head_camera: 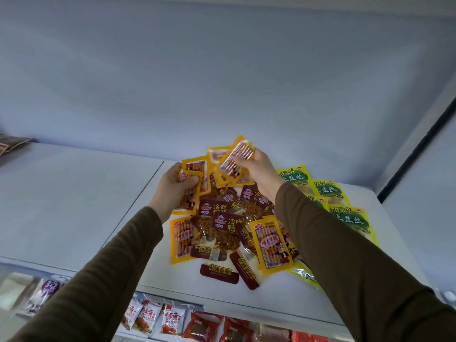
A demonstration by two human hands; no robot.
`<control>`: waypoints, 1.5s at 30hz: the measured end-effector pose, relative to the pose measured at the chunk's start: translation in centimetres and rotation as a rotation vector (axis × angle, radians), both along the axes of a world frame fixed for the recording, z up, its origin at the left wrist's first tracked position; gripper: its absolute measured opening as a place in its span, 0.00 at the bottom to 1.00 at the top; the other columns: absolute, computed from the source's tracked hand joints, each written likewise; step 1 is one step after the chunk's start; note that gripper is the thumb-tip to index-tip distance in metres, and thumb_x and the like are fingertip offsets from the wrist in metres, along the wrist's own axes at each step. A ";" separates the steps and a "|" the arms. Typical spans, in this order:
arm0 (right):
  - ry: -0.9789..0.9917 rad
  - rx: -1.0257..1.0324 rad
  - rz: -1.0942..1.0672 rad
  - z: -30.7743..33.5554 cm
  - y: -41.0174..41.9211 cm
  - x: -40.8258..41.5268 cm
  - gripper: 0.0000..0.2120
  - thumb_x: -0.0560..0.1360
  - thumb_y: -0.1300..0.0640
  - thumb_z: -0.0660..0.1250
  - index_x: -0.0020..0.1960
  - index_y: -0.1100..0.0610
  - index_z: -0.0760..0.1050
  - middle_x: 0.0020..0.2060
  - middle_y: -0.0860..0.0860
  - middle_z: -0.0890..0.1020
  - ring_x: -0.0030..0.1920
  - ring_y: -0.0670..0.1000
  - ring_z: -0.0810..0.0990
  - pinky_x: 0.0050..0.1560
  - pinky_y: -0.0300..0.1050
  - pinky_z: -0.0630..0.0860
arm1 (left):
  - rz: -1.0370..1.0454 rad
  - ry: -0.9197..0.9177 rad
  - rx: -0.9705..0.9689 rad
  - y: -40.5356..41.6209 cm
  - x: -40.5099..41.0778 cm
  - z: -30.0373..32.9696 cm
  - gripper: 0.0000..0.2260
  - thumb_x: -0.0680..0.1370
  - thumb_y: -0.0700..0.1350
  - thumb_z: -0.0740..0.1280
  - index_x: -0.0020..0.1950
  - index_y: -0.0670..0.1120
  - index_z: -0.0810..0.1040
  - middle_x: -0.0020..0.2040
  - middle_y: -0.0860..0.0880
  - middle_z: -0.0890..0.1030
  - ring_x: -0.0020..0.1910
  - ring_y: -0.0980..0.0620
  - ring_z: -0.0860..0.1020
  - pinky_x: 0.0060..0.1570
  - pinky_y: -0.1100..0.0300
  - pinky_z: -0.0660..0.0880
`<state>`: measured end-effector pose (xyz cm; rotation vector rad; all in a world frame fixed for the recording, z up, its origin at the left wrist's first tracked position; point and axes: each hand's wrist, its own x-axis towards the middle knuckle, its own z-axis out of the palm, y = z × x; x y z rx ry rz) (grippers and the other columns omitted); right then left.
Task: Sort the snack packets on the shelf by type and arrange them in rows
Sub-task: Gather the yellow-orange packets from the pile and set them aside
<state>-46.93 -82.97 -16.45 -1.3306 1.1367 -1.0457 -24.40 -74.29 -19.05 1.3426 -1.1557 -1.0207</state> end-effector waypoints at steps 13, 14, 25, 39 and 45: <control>0.214 0.087 0.337 1.2 2.5 3.8 0.32 0.74 0.51 0.77 0.71 0.55 0.65 0.64 0.53 0.79 0.67 0.57 0.76 0.72 0.64 0.69 | -0.113 0.487 0.283 0.2 0.0 3.2 0.19 0.86 0.54 0.57 0.61 0.41 0.78 0.49 0.41 0.85 0.44 0.42 0.84 0.49 0.47 0.82; 0.220 0.073 0.313 0.8 2.6 4.0 0.31 0.73 0.51 0.78 0.70 0.55 0.67 0.63 0.54 0.80 0.65 0.57 0.78 0.70 0.62 0.71 | -0.165 0.463 0.284 0.3 0.2 3.3 0.21 0.84 0.58 0.57 0.60 0.42 0.78 0.50 0.41 0.85 0.47 0.42 0.84 0.50 0.47 0.82; 0.273 0.001 0.299 -1.5 5.7 6.7 0.28 0.76 0.42 0.73 0.70 0.52 0.69 0.60 0.49 0.77 0.57 0.49 0.80 0.57 0.49 0.82 | -0.056 0.134 0.262 2.3 4.5 0.6 0.27 0.71 0.41 0.79 0.66 0.51 0.71 0.49 0.47 0.88 0.47 0.41 0.87 0.39 0.48 0.84; 1.172 -0.400 0.829 -2.2 8.9 10.1 0.38 0.75 0.43 0.74 0.79 0.52 0.64 0.72 0.54 0.71 0.73 0.55 0.65 0.71 0.54 0.67 | 0.087 0.210 0.293 7.5 10.7 -2.2 0.19 0.77 0.41 0.74 0.67 0.44 0.77 0.56 0.40 0.85 0.53 0.39 0.85 0.59 0.37 0.78; 0.597 -0.236 0.602 -1.5 7.9 9.9 0.10 0.78 0.56 0.73 0.57 0.57 0.80 0.47 0.47 0.78 0.46 0.46 0.74 0.48 0.44 0.71 | 0.058 0.259 0.301 7.4 9.8 -2.6 0.22 0.77 0.39 0.73 0.70 0.43 0.73 0.58 0.39 0.85 0.53 0.39 0.85 0.55 0.40 0.81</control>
